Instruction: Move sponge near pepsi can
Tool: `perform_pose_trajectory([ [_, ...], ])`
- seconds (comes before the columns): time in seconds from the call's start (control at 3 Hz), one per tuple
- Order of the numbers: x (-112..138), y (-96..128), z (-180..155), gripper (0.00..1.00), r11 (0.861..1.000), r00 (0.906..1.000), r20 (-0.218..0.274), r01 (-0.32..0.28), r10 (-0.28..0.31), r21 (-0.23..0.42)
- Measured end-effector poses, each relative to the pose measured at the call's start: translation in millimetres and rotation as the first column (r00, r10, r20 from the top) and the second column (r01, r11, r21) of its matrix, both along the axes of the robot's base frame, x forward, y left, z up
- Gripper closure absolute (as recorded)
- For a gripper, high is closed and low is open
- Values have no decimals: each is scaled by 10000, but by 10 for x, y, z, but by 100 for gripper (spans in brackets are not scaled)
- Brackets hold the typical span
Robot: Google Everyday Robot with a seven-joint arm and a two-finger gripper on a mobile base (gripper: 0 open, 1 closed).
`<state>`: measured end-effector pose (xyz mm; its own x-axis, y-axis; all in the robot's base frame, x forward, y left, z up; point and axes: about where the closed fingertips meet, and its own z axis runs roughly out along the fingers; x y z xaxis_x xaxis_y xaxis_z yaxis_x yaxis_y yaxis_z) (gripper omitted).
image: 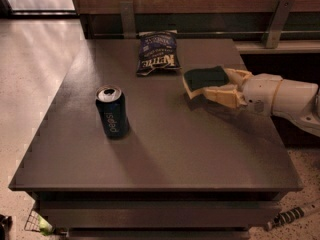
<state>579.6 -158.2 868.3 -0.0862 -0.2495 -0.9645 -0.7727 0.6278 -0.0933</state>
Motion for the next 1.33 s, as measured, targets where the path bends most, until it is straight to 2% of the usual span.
perform_pose_trajectory([
  [0.33,-371,334,-138,100,9948,9947,-229,-1010,1007,-113],
  [0.67,-735,679,-198,100,9714,9710,-392,-2366,2357,-188],
  [1.0,-986,996,-181,100,9300,9293,-534,-3669,3654,-217],
  [1.33,-1015,1033,-180,76,9242,9234,-559,-3812,3796,-212],
])
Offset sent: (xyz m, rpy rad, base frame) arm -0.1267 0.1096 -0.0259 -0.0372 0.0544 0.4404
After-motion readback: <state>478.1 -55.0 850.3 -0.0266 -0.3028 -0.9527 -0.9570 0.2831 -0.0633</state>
